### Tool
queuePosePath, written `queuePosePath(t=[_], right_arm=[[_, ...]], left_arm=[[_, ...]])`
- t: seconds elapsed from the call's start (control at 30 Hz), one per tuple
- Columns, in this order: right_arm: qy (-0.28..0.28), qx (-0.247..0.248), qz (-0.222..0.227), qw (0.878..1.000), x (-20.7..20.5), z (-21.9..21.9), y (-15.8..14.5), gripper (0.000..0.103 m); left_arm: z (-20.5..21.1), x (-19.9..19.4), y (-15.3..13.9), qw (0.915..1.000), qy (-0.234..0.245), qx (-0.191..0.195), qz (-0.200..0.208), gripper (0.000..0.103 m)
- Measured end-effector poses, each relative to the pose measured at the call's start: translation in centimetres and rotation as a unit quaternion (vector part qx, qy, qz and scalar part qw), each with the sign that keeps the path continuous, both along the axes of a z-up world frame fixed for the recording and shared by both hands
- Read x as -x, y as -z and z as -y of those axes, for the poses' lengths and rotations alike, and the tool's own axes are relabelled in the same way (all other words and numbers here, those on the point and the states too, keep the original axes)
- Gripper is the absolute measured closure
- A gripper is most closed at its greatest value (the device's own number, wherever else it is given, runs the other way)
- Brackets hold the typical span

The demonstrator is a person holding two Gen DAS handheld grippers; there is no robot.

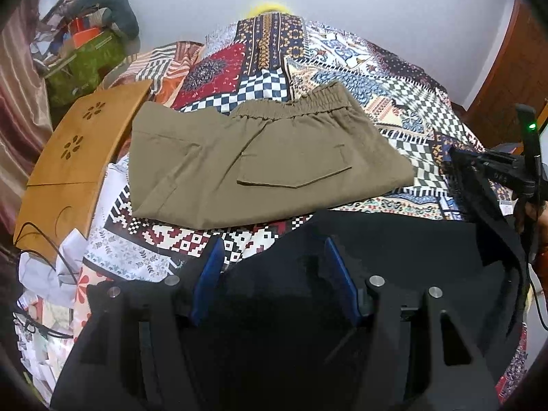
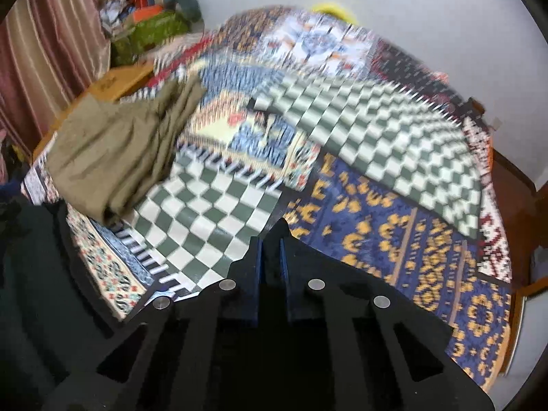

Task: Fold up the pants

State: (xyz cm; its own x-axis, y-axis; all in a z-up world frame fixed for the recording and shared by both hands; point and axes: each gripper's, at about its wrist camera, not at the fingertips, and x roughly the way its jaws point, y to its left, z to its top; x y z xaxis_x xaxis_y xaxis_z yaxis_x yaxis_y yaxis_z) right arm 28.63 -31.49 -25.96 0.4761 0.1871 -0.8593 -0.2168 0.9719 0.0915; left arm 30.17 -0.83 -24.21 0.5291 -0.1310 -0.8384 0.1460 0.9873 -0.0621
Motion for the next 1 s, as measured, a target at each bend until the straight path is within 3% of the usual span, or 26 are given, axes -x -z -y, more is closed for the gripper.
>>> queuePosePath(t=[0.33, 0.53, 0.87, 1.0], right_arm=[[0.069, -0.024, 0.099, 0.992, 7.2, 5.1, -10.1, 0.095], [0.105, -0.025, 0.115, 0.987, 12.4, 8.0, -12.8, 0.095], [0.169, -0.029, 0.078, 0.982, 20.6, 10.9, -10.4, 0.095], [0.213, -0.041, 0.027, 0.976, 24.5, 12.1, -5.9, 0.095]], left_arm=[[1.9, 3.4, -3.7, 0.9995, 0.021, 0.007, 0.024, 0.039], [4.8, 5.4, -4.9, 0.9981, 0.053, 0.011, 0.028, 0.033], [9.6, 8.4, -2.4, 0.9949, 0.100, 0.012, -0.014, 0.031], [10.6, 9.2, -0.3, 0.9939, 0.104, -0.001, -0.039, 0.031]])
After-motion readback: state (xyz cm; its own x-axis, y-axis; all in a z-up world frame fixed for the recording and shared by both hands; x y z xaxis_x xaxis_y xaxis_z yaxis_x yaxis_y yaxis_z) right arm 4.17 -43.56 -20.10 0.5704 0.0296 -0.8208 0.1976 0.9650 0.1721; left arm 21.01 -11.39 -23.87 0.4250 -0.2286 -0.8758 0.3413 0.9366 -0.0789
